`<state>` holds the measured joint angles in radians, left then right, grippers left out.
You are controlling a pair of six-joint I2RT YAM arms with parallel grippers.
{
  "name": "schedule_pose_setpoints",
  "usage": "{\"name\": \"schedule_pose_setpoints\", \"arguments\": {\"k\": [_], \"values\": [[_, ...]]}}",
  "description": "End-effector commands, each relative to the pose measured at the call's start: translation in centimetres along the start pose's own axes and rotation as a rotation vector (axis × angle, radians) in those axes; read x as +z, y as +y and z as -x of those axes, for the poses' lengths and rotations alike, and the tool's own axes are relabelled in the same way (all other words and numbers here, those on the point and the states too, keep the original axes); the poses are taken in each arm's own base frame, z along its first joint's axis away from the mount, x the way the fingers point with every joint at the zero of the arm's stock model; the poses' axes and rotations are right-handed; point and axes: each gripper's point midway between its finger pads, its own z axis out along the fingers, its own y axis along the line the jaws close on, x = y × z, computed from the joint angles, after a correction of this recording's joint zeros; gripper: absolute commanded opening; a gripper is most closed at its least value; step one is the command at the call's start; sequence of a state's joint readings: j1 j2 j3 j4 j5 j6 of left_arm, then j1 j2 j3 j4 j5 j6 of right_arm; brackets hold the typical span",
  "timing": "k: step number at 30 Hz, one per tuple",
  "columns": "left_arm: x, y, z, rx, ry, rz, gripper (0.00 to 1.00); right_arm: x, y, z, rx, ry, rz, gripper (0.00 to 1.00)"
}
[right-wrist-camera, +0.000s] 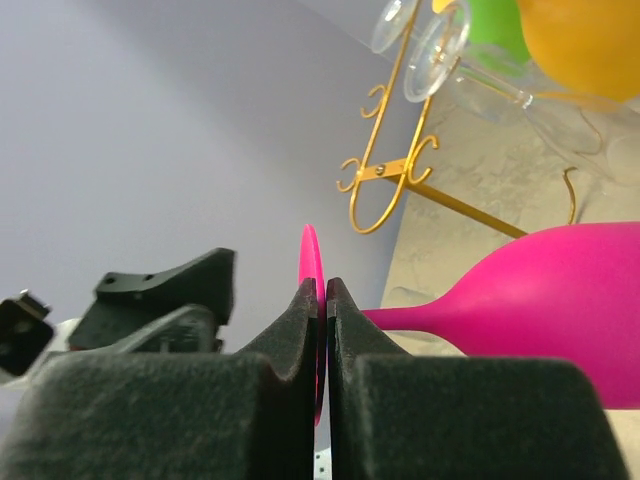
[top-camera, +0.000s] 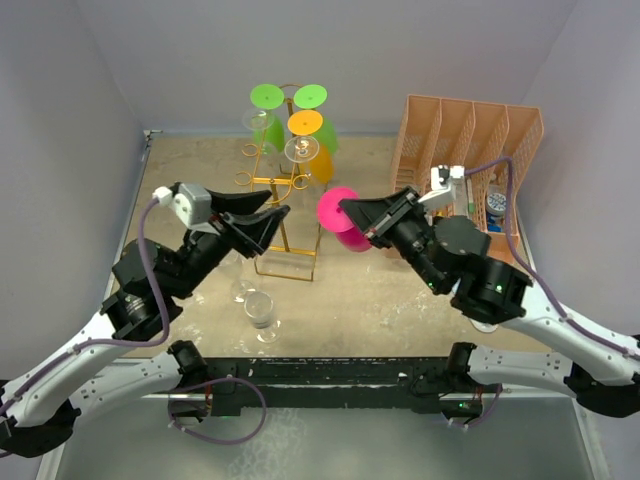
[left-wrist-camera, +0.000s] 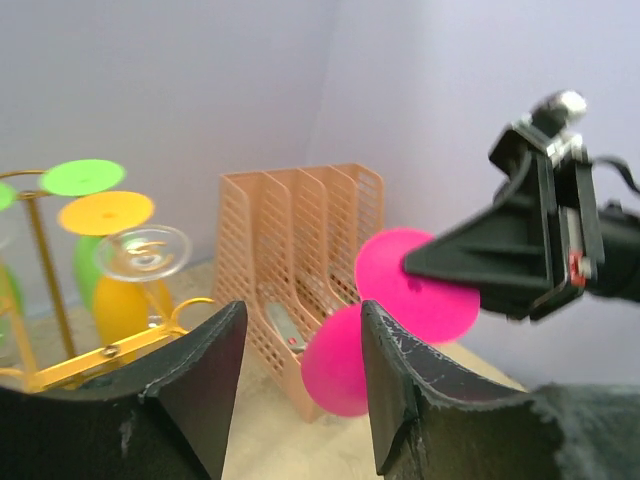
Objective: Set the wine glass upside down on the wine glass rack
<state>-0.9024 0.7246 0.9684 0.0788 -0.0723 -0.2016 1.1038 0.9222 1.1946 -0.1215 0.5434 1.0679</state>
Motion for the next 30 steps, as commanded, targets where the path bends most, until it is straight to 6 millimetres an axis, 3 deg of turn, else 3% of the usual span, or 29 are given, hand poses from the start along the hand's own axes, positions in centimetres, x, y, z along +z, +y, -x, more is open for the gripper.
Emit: {"name": "schedule_pose_setpoints", "arguments": {"k": [1, 7, 15, 30], "values": [[-1.6, 4.4, 1.9, -0.099, -0.116, 0.261, 0.48, 2.2, 0.8, 1.6, 0.073, -0.065, 0.008, 0.00], [-3.1, 6.2, 1.9, -0.109, -0.154, 0.359, 0.49, 6.4, -0.5, 1.0, 0.052, -0.004, 0.036, 0.00], [-4.5, 7.3, 1.7, -0.091, -0.136, 0.420, 0.49, 9.7, 0.6, 0.1, 0.060, 0.012, 0.087, 0.00], [-5.6, 8.1, 1.5, -0.058, -0.123, 0.463, 0.50, 11.9, -0.3, 0.8, 0.062, -0.044, 0.047, 0.00]]}}
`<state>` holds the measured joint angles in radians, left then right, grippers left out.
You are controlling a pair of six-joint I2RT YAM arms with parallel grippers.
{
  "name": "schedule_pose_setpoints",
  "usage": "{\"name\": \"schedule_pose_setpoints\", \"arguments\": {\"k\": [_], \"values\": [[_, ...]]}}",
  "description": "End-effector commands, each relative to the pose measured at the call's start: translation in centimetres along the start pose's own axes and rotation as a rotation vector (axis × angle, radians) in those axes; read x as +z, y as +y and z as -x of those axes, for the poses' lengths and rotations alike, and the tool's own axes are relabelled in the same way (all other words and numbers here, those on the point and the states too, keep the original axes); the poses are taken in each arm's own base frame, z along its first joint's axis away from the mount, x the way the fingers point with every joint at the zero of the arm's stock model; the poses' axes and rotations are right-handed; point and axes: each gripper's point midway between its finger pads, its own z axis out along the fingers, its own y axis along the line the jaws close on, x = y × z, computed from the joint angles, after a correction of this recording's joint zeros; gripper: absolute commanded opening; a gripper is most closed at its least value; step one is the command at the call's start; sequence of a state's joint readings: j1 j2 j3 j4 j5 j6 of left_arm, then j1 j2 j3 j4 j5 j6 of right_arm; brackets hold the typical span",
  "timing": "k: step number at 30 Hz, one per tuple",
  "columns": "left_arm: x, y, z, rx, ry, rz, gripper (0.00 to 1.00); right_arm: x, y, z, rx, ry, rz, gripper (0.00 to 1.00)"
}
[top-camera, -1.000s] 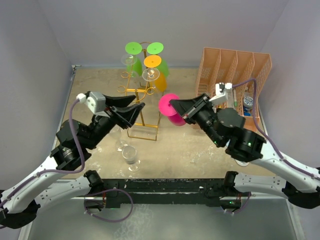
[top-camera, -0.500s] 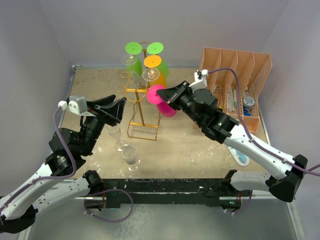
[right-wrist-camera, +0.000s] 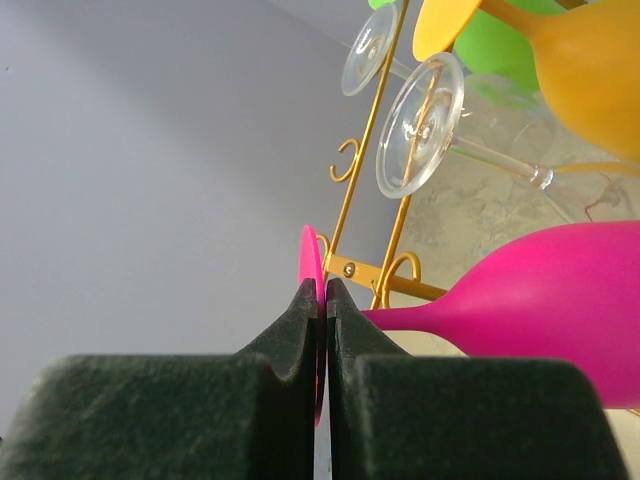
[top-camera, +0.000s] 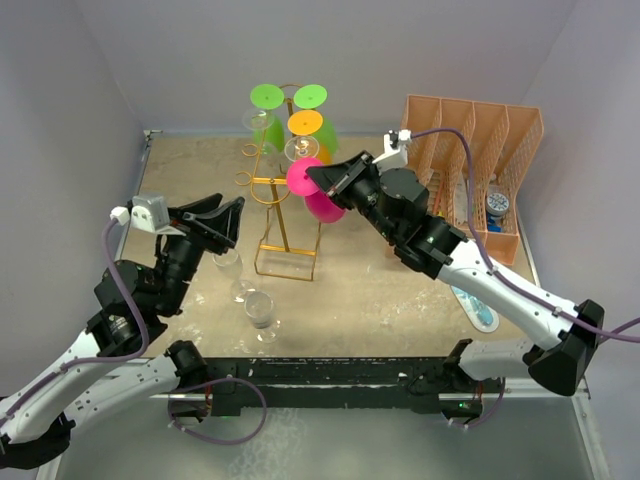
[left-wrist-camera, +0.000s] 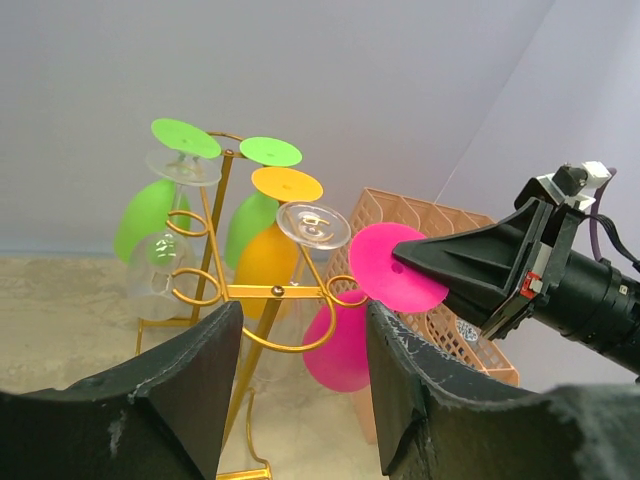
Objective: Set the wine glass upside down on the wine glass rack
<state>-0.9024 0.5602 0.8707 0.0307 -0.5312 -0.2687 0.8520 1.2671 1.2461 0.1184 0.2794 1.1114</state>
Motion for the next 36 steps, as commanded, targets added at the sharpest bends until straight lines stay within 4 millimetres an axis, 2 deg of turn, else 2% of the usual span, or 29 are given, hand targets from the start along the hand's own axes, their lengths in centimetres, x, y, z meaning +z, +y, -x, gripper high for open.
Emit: {"name": "schedule_pose_setpoints", "arguments": {"k": [1, 18, 26, 33, 36], "values": [[-0.1, 0.4, 0.7, 0.010, -0.023, 0.015, 0.50, 0.3, 3.5, 2.6, 0.036, -0.074, 0.085, 0.00], [-0.4, 0.6, 0.8, 0.014, -0.021, 0.022, 0.50, 1.9, 3.1, 1.4, 0.004, -0.031, 0.088, 0.00], [-0.3, 0.7, 0.6, 0.017, -0.017, 0.026, 0.50, 2.1, 2.8, 0.9, -0.025, -0.016, 0.082, 0.27], [-0.5, 0.8, 0.7, 0.018, -0.020, 0.029, 0.50, 2.4, 2.4, 0.8, -0.053, -0.009, 0.060, 0.41], [-0.4, 0.8, 0.7, 0.020, -0.016, 0.028, 0.50, 2.6, 2.4, 0.4, -0.083, 0.013, 0.056, 0.44]]}}
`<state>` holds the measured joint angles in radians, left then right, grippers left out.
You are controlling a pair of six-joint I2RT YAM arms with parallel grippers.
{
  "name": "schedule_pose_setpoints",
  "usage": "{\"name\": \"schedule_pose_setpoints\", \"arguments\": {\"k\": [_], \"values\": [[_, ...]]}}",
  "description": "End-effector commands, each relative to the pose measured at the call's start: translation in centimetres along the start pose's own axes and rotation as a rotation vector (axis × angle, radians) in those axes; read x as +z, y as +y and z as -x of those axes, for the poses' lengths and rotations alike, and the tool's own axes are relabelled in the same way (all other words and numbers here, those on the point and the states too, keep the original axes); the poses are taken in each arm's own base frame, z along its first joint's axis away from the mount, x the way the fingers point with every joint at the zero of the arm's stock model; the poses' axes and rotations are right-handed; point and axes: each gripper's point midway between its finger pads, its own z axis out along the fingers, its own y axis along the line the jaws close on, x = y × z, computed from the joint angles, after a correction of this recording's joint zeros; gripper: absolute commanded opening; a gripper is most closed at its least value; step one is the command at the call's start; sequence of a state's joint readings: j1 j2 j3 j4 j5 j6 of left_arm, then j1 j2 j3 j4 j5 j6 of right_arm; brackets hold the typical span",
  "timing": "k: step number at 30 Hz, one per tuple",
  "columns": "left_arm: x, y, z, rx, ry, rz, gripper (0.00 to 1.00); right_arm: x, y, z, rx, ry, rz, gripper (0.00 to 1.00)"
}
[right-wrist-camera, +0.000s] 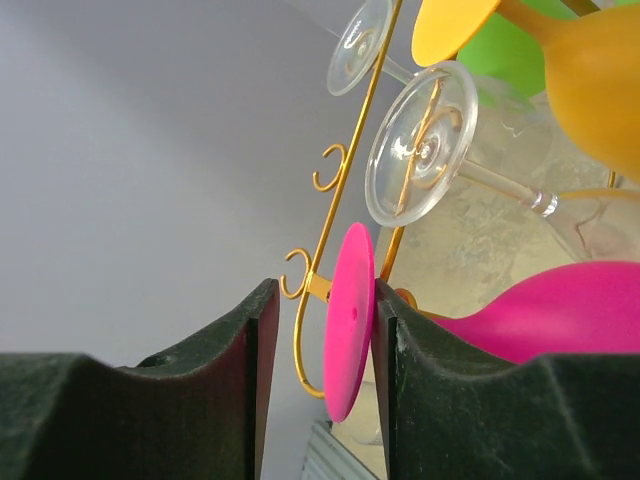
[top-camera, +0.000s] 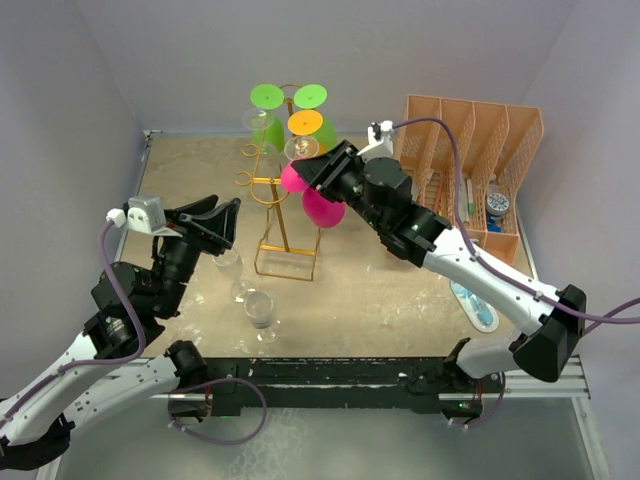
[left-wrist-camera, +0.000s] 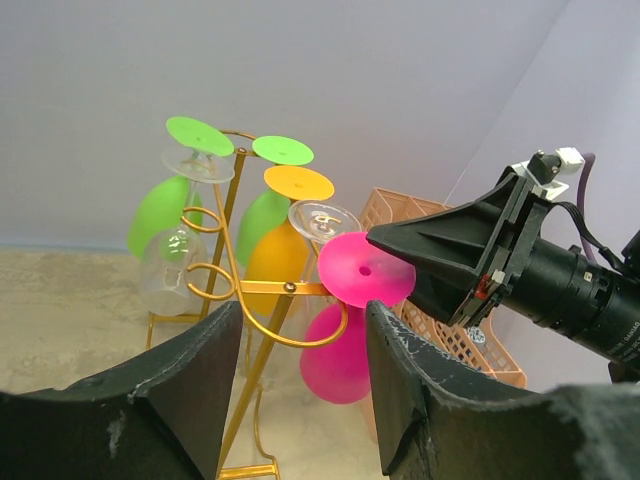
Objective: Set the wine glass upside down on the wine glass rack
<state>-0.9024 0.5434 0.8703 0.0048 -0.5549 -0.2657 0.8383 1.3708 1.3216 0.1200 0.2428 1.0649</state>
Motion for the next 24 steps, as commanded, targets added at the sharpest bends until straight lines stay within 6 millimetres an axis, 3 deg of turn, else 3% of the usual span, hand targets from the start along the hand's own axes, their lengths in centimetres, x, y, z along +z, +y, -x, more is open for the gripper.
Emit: {"name": "schedule_pose_setpoints", "arguments": {"k": [1, 9, 18, 24], "values": [[0.0, 0.1, 0.6, 0.012, -0.018, 0.002, 0.50, -0.1, 2.7, 1.3, -0.048, -0.007, 0.065, 0.44], [0.1, 0.1, 0.4, 0.014, -0.014, 0.004, 0.50, 1.1, 1.9, -0.3, -0.160, 0.079, 0.028, 0.47], [0.0, 0.2, 0.4, 0.015, -0.015, 0.005, 0.50, 0.7, 0.7, 1.0, -0.217, 0.026, -0.036, 0.48], [0.0, 0.1, 0.3, 0.015, -0.013, 0.005, 0.50, 0.2, 0.7, 1.4, -0.254, 0.019, -0.039, 0.55]]}}
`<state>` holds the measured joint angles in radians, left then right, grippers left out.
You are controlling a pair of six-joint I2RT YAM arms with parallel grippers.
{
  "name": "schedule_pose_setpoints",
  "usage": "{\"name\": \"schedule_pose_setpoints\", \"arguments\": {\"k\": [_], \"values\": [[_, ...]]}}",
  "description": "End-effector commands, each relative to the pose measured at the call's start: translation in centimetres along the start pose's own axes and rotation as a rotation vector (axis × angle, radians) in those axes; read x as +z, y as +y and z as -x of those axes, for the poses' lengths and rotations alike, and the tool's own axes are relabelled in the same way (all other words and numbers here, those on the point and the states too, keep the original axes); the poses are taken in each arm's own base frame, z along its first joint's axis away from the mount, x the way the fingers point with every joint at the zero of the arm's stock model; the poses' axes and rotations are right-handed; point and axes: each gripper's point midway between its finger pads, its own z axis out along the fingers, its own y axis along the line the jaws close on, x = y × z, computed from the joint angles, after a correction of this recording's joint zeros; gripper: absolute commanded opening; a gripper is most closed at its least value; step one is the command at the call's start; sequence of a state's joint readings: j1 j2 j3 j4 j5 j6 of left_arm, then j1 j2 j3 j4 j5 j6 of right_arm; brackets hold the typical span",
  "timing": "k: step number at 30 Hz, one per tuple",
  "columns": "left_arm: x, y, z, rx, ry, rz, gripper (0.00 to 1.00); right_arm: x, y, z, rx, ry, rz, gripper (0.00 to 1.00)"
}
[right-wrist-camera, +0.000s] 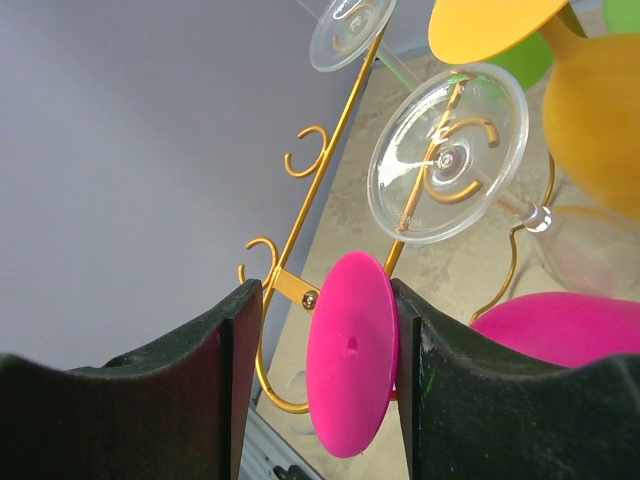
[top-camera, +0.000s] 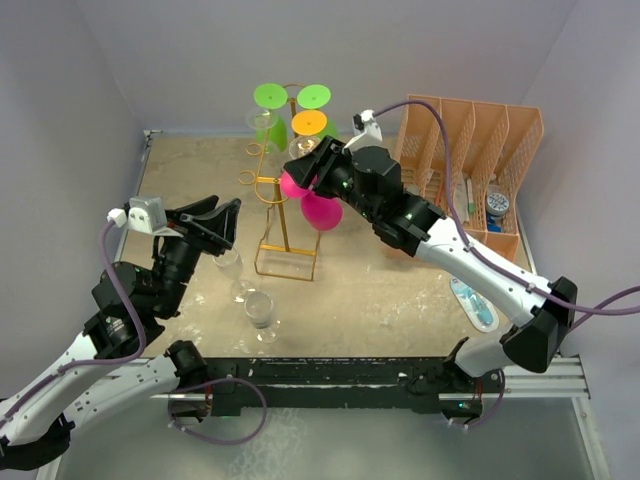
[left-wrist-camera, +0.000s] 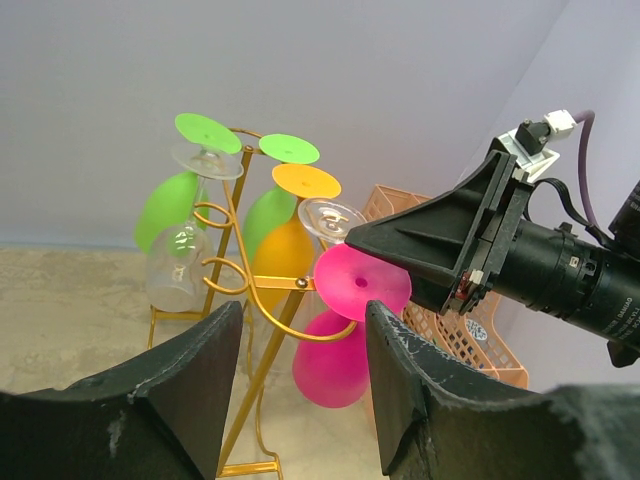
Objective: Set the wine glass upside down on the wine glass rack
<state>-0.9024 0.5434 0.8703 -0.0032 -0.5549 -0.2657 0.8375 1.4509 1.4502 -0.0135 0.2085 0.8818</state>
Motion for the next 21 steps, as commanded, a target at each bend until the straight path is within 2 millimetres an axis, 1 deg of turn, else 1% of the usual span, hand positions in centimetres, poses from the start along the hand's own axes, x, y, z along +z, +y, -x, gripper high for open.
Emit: {"name": "schedule_pose_setpoints", "arguments": {"k": [1, 11, 19, 21], "values": [[0.1, 0.1, 0.5, 0.012, -0.018, 0.003, 0.50, -1.4, 0.9, 2.7, -0.053, -0.062, -0.001, 0.56], [0.0, 0.2, 0.5, 0.012, -0.018, 0.006, 0.50, -2.0, 0.7, 3.1, -0.041, -0.072, -0.021, 0.57], [0.0, 0.2, 0.6, 0.012, -0.019, 0.008, 0.50, -3.4, 1.5, 4.2, 0.007, -0.103, 0.004, 0.57], [0.0, 0.2, 0.7, 0.011, -0.020, 0.008, 0.50, -3.5, 1.4, 4.4, 0.013, -0.109, -0.003, 0.56]]}}
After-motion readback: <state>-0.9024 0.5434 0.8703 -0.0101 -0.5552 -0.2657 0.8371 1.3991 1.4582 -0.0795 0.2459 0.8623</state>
